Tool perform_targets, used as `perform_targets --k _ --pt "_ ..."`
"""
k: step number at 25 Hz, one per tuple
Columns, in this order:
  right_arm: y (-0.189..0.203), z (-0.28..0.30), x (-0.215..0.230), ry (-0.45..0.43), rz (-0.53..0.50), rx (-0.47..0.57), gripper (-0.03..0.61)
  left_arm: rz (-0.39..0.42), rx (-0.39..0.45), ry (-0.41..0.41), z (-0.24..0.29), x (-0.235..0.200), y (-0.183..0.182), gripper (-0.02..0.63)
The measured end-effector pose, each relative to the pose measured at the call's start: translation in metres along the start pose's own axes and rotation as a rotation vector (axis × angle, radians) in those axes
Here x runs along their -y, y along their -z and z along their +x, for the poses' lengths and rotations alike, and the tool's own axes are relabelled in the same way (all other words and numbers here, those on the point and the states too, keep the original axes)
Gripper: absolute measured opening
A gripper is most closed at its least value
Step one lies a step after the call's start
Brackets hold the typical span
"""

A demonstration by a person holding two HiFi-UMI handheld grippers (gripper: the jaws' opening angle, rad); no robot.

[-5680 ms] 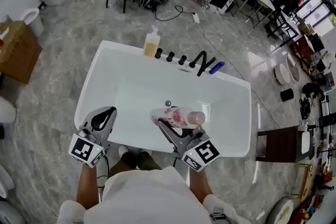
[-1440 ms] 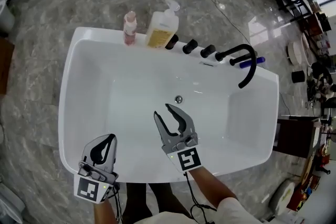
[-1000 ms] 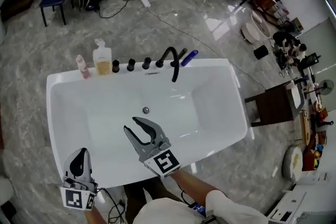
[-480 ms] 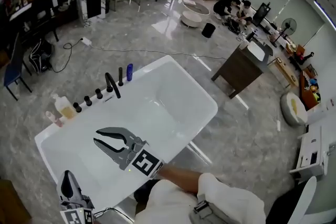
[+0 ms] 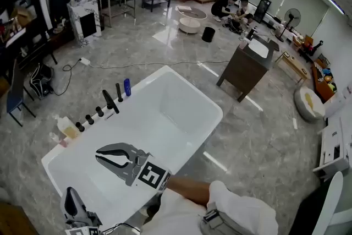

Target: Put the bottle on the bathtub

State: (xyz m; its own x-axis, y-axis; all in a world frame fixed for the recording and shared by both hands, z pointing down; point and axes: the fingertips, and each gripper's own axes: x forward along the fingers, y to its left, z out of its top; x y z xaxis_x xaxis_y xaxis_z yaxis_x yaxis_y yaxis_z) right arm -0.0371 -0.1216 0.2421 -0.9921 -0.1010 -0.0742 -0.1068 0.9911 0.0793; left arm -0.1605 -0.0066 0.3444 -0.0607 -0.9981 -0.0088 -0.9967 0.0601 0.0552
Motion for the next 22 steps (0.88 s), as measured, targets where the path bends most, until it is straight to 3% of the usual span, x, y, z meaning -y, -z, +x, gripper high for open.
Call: perform_targets --k 5,9,14,22 --pt "0.006 0.003 -0.007 -0.018 0.063 0.026 0.008 0.015 0.017 0.026 0.0 0.018 -0.02 0.003" --pt "0.015 0.004 -0.004 0.004 0.049 0.08 0.008 0.028 0.019 0.034 -0.001 0.026 -0.027 0.003" --pt "0.03 0.013 -0.011 -0.024 0.072 0.012 0.008 0.045 0.011 0.004 -0.007 0.018 -0.029 0.003" --pt "0.022 0.022 -0.042 -0.096 0.068 0.011 0.008 0.047 0.016 -0.046 -0.036 0.016 -0.038 0.003"
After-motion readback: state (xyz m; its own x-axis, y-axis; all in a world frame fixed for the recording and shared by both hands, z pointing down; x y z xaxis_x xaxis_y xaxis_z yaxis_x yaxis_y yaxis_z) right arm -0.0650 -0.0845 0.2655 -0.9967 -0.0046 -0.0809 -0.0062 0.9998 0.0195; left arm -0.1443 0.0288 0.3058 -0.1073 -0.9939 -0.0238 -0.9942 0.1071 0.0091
